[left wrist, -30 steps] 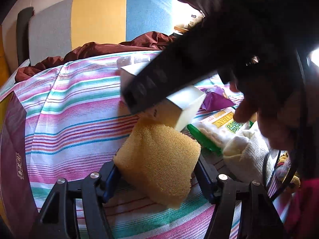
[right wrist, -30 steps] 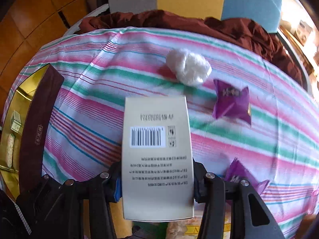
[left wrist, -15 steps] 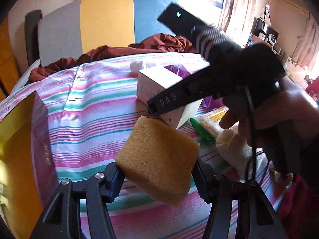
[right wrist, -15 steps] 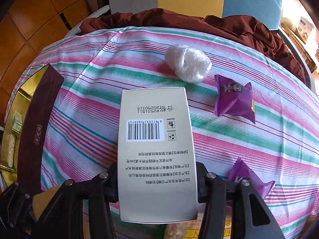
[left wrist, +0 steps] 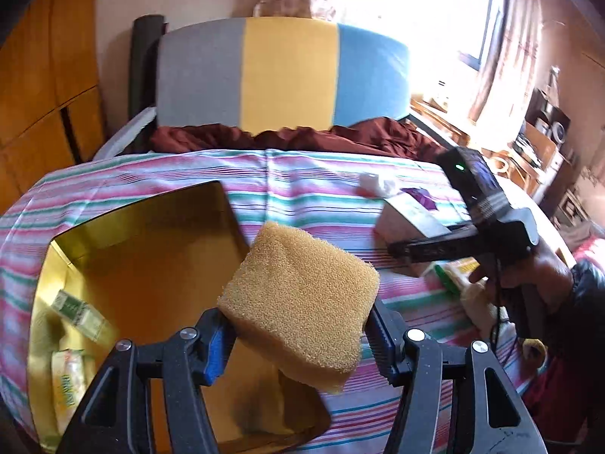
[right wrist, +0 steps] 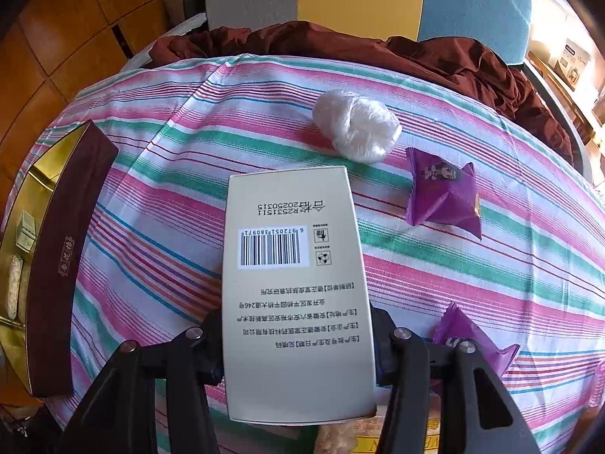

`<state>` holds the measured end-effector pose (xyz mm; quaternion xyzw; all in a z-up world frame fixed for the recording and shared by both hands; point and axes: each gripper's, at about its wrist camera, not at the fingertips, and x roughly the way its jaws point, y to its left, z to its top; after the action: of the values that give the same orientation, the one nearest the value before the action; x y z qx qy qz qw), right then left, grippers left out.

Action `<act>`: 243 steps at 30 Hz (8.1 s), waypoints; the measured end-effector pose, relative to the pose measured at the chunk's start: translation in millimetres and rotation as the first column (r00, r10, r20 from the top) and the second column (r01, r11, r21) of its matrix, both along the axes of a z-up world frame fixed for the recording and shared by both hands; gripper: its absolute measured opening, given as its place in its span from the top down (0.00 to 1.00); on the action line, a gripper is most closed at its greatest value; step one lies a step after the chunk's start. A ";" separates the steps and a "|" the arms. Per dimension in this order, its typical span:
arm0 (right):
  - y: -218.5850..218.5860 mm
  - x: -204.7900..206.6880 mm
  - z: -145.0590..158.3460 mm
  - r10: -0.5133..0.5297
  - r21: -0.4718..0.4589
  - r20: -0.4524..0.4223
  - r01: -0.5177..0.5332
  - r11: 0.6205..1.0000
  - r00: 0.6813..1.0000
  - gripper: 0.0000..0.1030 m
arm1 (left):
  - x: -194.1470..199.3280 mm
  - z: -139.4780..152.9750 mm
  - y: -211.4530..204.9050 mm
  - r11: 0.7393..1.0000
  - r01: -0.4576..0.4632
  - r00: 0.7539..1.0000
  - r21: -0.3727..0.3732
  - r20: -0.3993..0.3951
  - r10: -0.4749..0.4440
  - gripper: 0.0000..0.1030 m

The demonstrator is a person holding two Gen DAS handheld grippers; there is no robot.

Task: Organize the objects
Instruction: 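Lower the sponge into the tray with the left tool while the right tool places the carton there, then withdraw both tools from the tray toward the remaining items, then grasp the white plastic bag ball with the left tool, then grasp a purple candy packet with the right tool while the left tool holds the bag ball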

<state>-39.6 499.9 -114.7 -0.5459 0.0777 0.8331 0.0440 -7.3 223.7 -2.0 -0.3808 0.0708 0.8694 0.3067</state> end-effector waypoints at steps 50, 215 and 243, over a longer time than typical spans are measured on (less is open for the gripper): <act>-217.9 -43.9 82.1 0.303 -0.017 -0.172 -0.310 0.950 0.937 0.51 | -36.0 -53.6 -172.3 0.938 -0.342 0.937 -0.062 0.050 0.345 0.19; 116.4 52.8 53.3 -0.591 -0.568 -0.051 0.463 0.680 0.805 0.14 | -63.8 -85.5 205.2 0.987 0.145 0.982 -0.070 0.134 -0.135 0.64; 88.1 -54.7 6.5 -0.302 -0.083 0.163 0.318 0.944 0.939 0.65 | -65.6 -87.2 203.8 0.990 0.135 0.981 -0.027 0.145 -0.130 0.63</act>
<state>-94.3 588.0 -108.2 -0.5888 0.2045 0.7673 0.1507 -72.9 427.6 -89.2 -0.4420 0.0898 0.8162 0.3611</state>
